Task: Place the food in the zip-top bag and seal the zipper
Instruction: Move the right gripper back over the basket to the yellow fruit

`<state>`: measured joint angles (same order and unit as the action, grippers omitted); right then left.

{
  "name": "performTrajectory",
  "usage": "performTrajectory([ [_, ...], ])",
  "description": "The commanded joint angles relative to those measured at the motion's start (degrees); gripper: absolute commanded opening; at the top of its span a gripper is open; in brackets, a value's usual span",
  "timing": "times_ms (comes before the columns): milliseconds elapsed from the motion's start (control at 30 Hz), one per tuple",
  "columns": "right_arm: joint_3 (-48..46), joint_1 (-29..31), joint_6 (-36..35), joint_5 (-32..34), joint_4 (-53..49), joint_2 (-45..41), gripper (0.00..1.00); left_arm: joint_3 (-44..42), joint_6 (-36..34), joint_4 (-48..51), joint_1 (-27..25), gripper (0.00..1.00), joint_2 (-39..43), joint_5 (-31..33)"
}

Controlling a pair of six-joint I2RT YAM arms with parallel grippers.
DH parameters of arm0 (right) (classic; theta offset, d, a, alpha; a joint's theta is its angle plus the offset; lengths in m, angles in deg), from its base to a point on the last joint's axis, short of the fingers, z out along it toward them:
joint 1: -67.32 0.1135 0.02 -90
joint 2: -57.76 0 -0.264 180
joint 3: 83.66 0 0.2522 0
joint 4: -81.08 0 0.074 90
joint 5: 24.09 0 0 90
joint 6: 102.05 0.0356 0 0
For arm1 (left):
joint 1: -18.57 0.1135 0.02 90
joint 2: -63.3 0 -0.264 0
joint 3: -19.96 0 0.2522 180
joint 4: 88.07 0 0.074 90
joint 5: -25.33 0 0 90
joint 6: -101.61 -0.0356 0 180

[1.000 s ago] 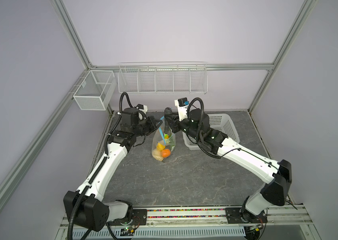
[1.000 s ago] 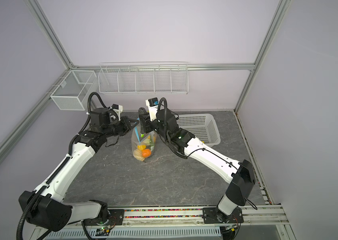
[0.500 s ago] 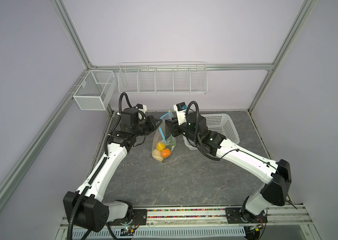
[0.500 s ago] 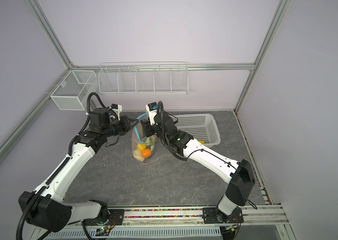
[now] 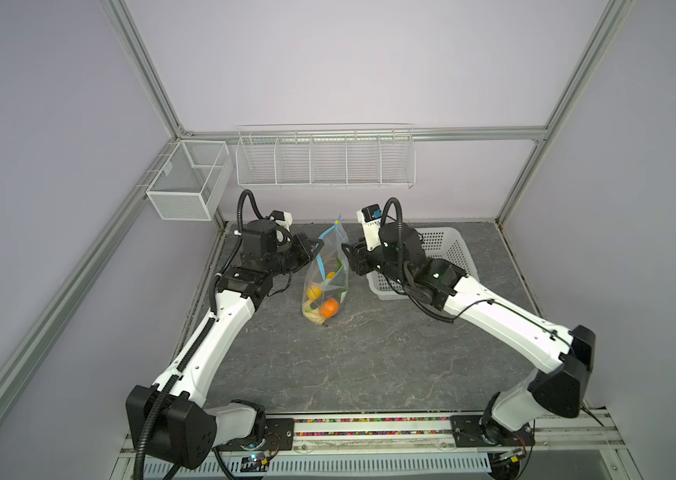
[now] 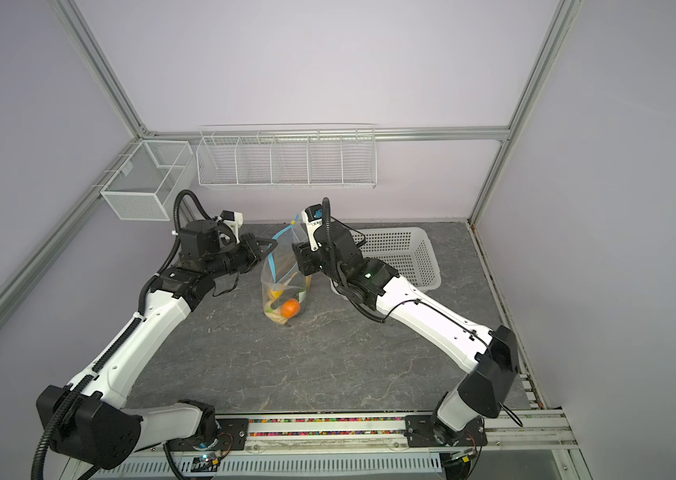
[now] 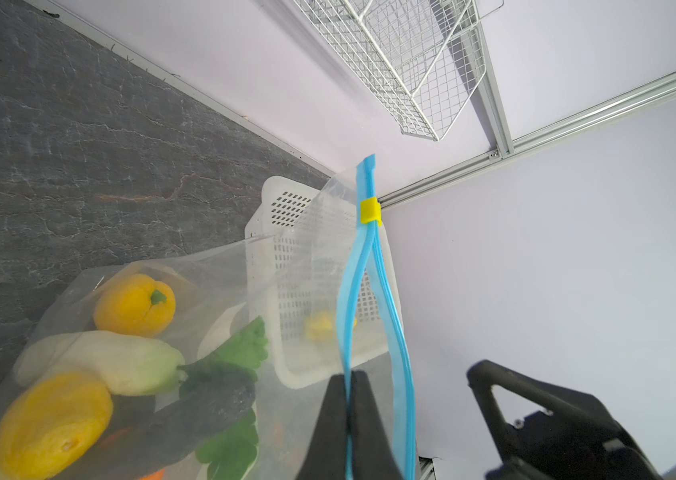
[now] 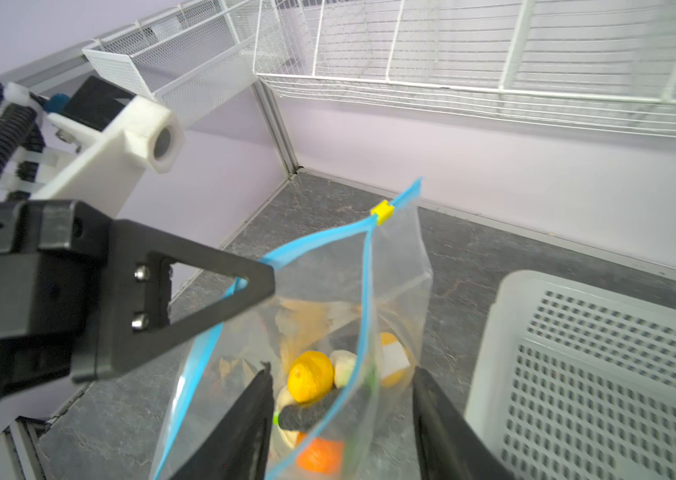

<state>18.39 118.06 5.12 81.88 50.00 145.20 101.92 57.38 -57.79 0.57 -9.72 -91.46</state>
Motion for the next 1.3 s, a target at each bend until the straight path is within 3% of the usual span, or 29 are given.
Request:
performTrajectory([
  [0, -1.8, -0.7, 2.9, 8.4, -10.4, -9.2, 0.56, -1.2, -0.6, -2.1, 0.4, 0.0, 1.3, 1.0],
  [100, -3.9, -2.7, 4.1, 12.8, -15.9, -13.1, 0.56, -1.0, -0.5, -1.3, 0.4, 0.0, 0.7, 0.3],
  [200, -8.4, -4.4, 1.4, 15.5, -13.4, -15.8, 0.56, -1.4, -0.6, -1.7, 0.2, 0.0, 1.0, 0.4],
  [367, -5.2, -8.1, 1.6, 16.2, -18.4, -11.7, 0.57, -1.8, -0.9, -1.1, 0.3, 0.0, 0.9, -0.1],
  [533, -4.9, -11.6, 8.0, 13.7, -26.2, -7.8, 0.58, -2.8, -0.1, -3.5, 0.3, 0.0, 0.7, -0.4],
  [700, -4.3, -18.7, 15.3, 5.3, -30.6, -2.3, 0.58, -2.3, -1.4, -2.5, 0.3, 0.0, 0.5, -0.1],
  [967, 8.5, -28.1, 36.1, -5.7, -44.2, 13.4, 0.65, -2.1, -1.6, -2.3, 0.4, 0.0, -1.0, -0.2],
  [1267, 29.1, -31.6, 42.9, -8.7, -64.1, 31.8, 0.69, -4.6, -0.7, -5.1, 0.6, 0.0, -0.5, -0.8],
])
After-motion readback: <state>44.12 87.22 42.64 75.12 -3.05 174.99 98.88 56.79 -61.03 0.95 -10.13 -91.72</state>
